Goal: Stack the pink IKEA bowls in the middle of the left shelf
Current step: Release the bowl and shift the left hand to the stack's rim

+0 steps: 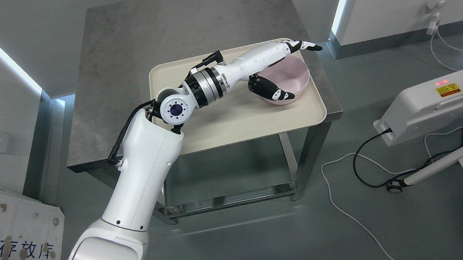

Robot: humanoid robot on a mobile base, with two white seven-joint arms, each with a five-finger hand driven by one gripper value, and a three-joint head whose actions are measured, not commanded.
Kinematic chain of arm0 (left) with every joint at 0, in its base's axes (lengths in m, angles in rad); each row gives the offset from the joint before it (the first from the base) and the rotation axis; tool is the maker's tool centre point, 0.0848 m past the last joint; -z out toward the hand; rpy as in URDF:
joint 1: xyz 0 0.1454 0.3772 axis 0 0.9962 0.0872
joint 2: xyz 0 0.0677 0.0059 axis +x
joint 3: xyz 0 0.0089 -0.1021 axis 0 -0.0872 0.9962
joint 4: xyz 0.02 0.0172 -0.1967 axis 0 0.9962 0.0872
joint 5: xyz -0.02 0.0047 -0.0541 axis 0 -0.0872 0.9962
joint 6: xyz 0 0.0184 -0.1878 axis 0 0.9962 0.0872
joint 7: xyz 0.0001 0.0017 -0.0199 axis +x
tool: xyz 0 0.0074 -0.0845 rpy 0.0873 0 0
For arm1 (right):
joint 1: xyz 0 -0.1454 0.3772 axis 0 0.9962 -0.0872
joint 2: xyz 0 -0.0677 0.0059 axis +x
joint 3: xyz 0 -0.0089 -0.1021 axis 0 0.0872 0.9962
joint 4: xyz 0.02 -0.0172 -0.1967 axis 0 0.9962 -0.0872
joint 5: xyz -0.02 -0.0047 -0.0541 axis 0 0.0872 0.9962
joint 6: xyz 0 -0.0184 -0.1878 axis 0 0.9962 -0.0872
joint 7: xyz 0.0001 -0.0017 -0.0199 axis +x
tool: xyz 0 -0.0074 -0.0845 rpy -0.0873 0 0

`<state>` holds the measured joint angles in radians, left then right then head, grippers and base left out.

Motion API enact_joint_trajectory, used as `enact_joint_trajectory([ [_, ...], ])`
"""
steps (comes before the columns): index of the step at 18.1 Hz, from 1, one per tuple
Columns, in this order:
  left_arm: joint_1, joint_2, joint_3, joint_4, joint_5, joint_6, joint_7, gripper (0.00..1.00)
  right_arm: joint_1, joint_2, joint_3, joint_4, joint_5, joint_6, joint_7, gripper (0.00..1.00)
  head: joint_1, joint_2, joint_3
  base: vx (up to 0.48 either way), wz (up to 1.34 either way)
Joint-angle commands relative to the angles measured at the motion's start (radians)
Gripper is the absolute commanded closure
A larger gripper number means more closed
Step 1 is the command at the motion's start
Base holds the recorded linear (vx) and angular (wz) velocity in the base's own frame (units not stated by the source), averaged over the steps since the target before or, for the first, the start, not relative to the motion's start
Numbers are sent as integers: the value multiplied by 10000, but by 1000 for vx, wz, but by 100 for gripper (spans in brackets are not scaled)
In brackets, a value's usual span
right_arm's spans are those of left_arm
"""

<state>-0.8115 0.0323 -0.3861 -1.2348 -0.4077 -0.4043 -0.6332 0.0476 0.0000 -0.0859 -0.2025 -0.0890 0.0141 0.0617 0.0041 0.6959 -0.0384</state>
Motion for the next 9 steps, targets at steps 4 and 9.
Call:
enact_joint_trajectory([
  [4,430,966,256,-783,-1429,39,-584,21,14,-175,0,0,0,-18,-3,0,0,0,0,0,0],
  [9,338,751,-387,-783,-1537,39,-724,31,-1,-175,0,0,0,-18,-3,0,0,0,0,0,0],
])
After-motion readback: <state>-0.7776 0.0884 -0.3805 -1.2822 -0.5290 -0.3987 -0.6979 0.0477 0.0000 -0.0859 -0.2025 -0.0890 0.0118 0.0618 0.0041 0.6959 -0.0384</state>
